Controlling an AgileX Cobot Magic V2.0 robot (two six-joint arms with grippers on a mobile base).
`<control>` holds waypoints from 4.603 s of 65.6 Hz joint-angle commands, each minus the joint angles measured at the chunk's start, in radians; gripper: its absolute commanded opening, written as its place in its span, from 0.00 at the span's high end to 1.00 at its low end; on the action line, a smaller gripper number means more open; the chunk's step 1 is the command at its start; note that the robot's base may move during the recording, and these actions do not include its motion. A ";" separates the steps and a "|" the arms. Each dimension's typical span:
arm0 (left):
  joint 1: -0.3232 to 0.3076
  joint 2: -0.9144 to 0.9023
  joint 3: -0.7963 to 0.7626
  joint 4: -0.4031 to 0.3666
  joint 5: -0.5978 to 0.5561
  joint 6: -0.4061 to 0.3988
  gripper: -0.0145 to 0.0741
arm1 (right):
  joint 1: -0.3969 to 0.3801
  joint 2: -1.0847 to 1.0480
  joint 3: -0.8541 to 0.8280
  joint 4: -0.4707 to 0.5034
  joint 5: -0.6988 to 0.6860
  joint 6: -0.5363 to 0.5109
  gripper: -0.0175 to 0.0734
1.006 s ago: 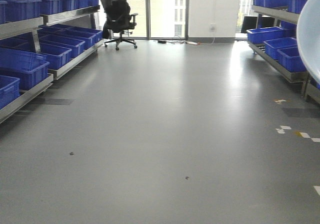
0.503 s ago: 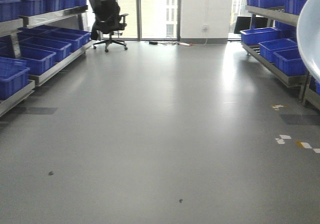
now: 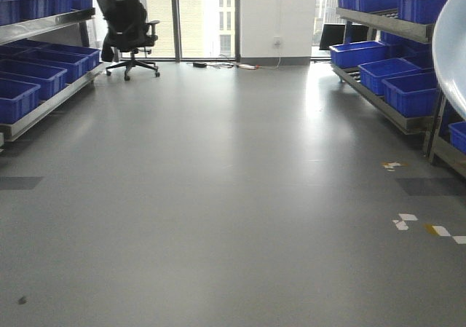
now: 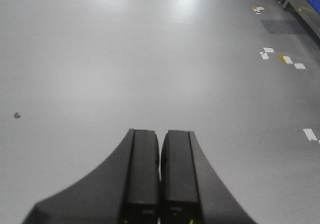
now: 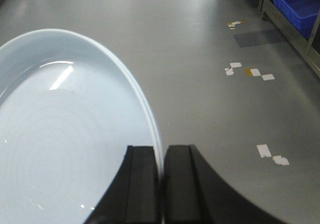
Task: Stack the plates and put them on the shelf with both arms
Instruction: 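Drive the base up to the shelf of blue bins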
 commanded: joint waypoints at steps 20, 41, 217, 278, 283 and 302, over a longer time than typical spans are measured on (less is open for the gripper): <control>0.002 -0.003 -0.029 -0.006 -0.080 -0.006 0.74 | -0.006 0.010 -0.028 -0.004 -0.098 -0.003 0.76; 0.002 -0.003 -0.029 -0.006 -0.080 -0.006 0.74 | -0.006 0.010 -0.028 -0.004 -0.098 -0.003 0.76; 0.002 -0.003 -0.029 -0.006 -0.080 -0.006 0.74 | -0.006 0.010 -0.028 -0.004 -0.098 -0.003 0.76; 0.002 -0.003 -0.029 -0.006 -0.080 -0.006 0.74 | -0.006 0.010 -0.028 -0.004 -0.098 -0.003 0.76; 0.002 -0.003 -0.029 -0.006 -0.080 -0.006 0.74 | -0.006 0.010 -0.028 -0.004 -0.098 -0.003 0.76; 0.002 -0.003 -0.029 -0.006 -0.080 -0.006 0.74 | -0.006 0.010 -0.028 -0.004 -0.098 -0.003 0.76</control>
